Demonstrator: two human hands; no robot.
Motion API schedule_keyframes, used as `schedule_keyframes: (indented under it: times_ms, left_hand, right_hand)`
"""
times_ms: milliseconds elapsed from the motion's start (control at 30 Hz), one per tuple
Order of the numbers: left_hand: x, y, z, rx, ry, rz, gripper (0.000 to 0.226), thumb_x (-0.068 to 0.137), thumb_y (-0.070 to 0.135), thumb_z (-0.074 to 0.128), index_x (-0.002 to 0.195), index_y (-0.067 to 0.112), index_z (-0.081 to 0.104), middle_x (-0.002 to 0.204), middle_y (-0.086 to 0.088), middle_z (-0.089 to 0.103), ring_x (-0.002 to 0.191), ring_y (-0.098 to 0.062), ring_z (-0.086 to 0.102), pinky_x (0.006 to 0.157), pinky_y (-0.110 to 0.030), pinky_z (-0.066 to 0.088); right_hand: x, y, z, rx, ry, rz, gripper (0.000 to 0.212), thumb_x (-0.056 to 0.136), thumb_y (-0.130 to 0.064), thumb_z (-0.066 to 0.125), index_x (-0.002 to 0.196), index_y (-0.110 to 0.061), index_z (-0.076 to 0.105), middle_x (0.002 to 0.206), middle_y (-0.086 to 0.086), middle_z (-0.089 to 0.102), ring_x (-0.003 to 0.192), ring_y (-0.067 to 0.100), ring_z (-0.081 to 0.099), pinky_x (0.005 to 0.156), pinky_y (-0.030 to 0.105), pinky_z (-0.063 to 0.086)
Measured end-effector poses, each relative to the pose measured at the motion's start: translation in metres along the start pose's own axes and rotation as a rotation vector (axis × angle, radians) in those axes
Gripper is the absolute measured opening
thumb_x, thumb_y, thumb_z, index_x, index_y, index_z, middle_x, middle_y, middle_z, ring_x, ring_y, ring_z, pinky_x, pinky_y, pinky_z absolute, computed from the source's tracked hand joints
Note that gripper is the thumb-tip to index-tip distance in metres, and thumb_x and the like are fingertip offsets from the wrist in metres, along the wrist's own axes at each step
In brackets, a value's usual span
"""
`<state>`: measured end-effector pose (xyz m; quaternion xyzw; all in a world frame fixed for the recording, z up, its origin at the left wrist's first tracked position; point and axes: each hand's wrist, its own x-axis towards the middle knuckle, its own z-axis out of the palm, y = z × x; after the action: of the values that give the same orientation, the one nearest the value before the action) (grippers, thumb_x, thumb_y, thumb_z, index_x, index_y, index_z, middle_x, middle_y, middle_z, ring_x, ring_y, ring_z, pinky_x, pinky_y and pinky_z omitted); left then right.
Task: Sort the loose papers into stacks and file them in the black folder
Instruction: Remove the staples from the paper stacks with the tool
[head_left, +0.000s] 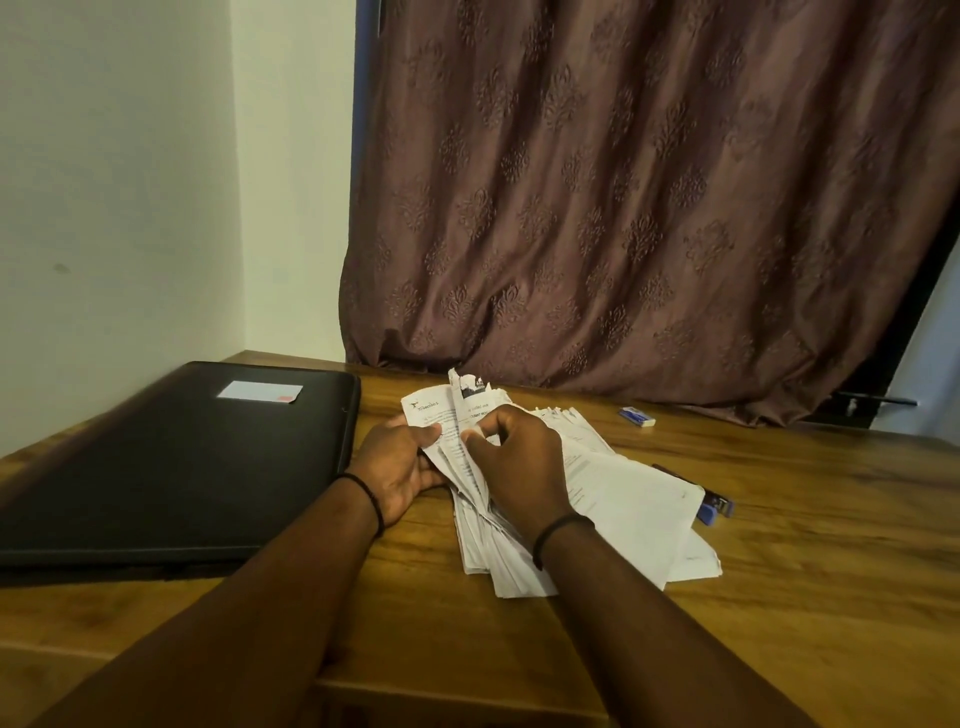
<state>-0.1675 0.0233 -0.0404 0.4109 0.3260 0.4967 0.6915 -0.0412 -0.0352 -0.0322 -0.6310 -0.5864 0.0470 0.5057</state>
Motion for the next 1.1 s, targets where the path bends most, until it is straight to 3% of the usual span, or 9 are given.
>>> schedule_keyframes:
  times_ms: [133, 333, 500, 733, 867, 1000, 1100]
  left_hand:
    - [0.0014, -0.0009, 0.0003, 0.006, 0.004, 0.013, 0.031, 0.102, 0.009, 0.044, 0.130, 0.013, 0.055, 0.115, -0.013, 0.070, 0.100, -0.032, 0.069, 0.075, -0.050, 0.059]
    - [0.0020, -0.0011, 0.0003, 0.005, 0.018, 0.009, 0.019, 0.102, 0.018, 0.047, 0.109, 0.013, 0.064, 0.111, -0.012, 0.072, 0.097, -0.031, 0.070, 0.074, -0.049, 0.059]
    - [0.0007, -0.0006, -0.0004, 0.032, 0.020, 0.024, 0.022, 0.100, 0.021, 0.052, 0.114, 0.010, 0.064, 0.109, -0.013, 0.073, 0.092, -0.029, 0.072, 0.068, -0.045, 0.060]
    - [-0.0022, 0.0001, 0.0007, 0.064, -0.022, 0.047, 0.029, 0.097, 0.033, 0.055, 0.115, 0.013, 0.064, 0.107, -0.011, 0.074, 0.095, -0.030, 0.072, 0.081, -0.048, 0.058]
    - [-0.0050, 0.0012, 0.0020, 0.079, -0.065, 0.060, 0.036, 0.089, 0.042, 0.063, 0.114, 0.016, 0.066, 0.106, -0.010, 0.074, 0.096, -0.029, 0.072, 0.078, -0.045, 0.058]
    - [-0.0056, 0.0012, 0.0027, 0.058, -0.039, 0.036, 0.033, 0.089, 0.029, 0.068, 0.116, 0.011, 0.066, 0.105, -0.012, 0.074, 0.093, -0.029, 0.072, 0.076, -0.045, 0.059]
    - [-0.0034, 0.0008, 0.0024, 0.022, 0.017, 0.013, 0.023, 0.096, 0.010, 0.056, 0.117, 0.007, 0.061, 0.104, -0.016, 0.073, 0.090, -0.032, 0.072, 0.075, -0.047, 0.059]
  right_hand:
    - [0.0002, 0.0007, 0.0008, -0.007, -0.019, -0.001, 0.016, 0.089, -0.030, 0.070, 0.078, -0.021, 0.066, 0.074, -0.011, 0.062, 0.071, 0.005, 0.057, 0.061, 0.013, 0.036]
    - [-0.0007, -0.0004, 0.0023, -0.006, -0.024, 0.011, 0.018, 0.086, -0.032, 0.074, 0.074, -0.023, 0.064, 0.074, -0.011, 0.063, 0.073, 0.007, 0.058, 0.067, 0.019, 0.044]
    - [-0.0012, -0.0029, 0.0008, -0.003, -0.016, 0.019, 0.024, 0.085, -0.033, 0.076, 0.068, -0.026, 0.060, 0.072, -0.011, 0.063, 0.071, 0.006, 0.059, 0.068, 0.023, 0.047]
    - [-0.0016, -0.0030, -0.0006, 0.135, -0.008, 0.051, 0.030, 0.078, -0.037, 0.081, 0.070, -0.014, 0.064, 0.068, -0.004, 0.065, 0.068, 0.008, 0.060, 0.063, 0.025, 0.049]
    - [-0.0015, -0.0005, -0.0004, 0.284, -0.026, 0.063, 0.037, 0.080, -0.036, 0.079, 0.068, -0.006, 0.063, 0.065, 0.008, 0.062, 0.060, 0.011, 0.052, 0.062, 0.036, 0.050]
    - [-0.0003, 0.0014, 0.0005, 0.295, -0.064, 0.085, 0.037, 0.082, -0.036, 0.078, 0.071, -0.004, 0.063, 0.068, 0.011, 0.062, 0.060, 0.012, 0.051, 0.062, 0.036, 0.049]
    - [0.0023, 0.0050, 0.0022, 0.237, -0.067, 0.095, 0.026, 0.084, -0.033, 0.076, 0.074, -0.012, 0.066, 0.070, 0.002, 0.066, 0.070, 0.016, 0.062, 0.070, 0.039, 0.055]
